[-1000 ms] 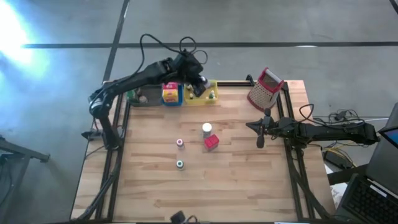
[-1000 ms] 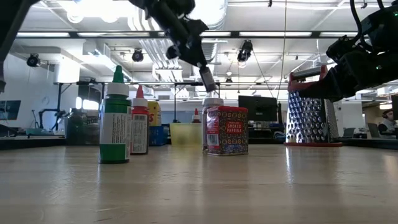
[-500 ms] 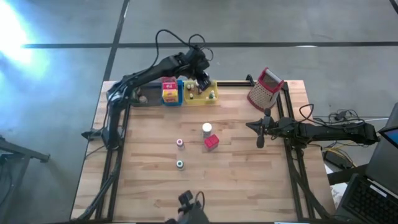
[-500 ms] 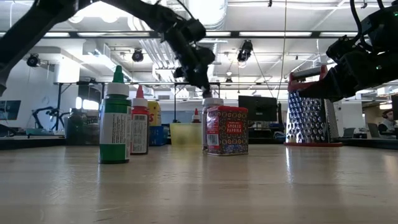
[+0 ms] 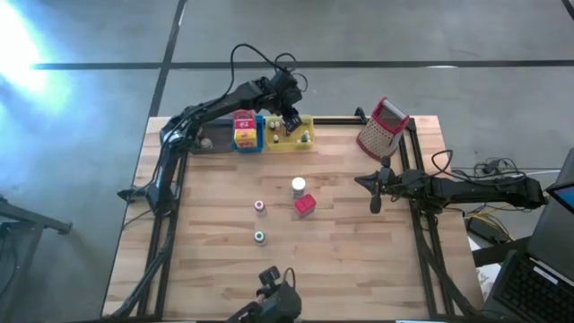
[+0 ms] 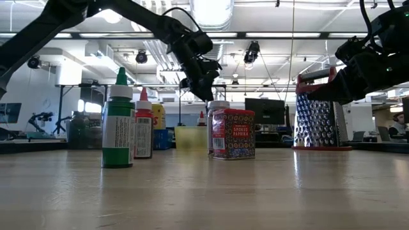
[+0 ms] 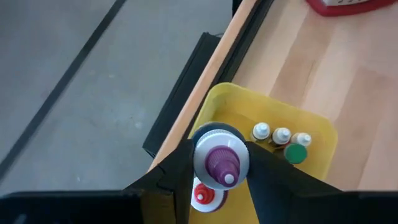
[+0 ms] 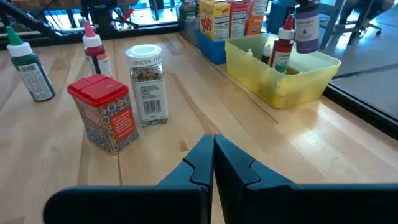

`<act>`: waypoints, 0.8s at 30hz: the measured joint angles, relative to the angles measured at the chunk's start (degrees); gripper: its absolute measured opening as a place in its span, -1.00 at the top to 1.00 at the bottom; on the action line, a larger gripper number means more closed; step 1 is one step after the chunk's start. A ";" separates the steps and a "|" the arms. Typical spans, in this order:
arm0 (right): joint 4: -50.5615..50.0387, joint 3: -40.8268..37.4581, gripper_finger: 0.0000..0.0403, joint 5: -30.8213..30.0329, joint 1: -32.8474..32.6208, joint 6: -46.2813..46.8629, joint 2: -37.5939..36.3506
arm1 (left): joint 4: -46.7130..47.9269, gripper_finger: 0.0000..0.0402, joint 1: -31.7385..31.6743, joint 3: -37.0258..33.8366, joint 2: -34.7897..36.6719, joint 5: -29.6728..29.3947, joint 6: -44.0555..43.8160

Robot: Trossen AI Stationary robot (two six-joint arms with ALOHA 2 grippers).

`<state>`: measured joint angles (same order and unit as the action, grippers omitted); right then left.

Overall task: Pick & Place Kitchen Items
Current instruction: Put the large violet food coloring bottle into the yellow bin

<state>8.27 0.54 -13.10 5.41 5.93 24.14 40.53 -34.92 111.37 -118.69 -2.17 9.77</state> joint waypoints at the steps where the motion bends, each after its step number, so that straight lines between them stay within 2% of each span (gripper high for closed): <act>1: 0.00 0.00 0.96 0.00 0.00 0.00 -0.02 | -0.10 0.36 -0.17 0.00 0.00 0.00 0.68; 8: -0.02 0.00 0.96 0.02 -0.01 0.00 -0.02 | -0.47 0.36 -1.71 0.00 -0.07 0.45 1.07; 16: -0.04 0.00 0.96 0.00 -0.01 0.00 -0.02 | -0.26 0.36 -0.62 0.00 0.05 6.72 1.88; 24: -0.18 0.00 0.96 0.01 -0.02 0.00 0.00 | 14.40 0.36 0.31 3.63 1.62 7.38 4.60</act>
<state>8.09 0.54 -13.10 5.39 5.93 24.14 54.92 -34.61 115.01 -117.08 5.20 14.37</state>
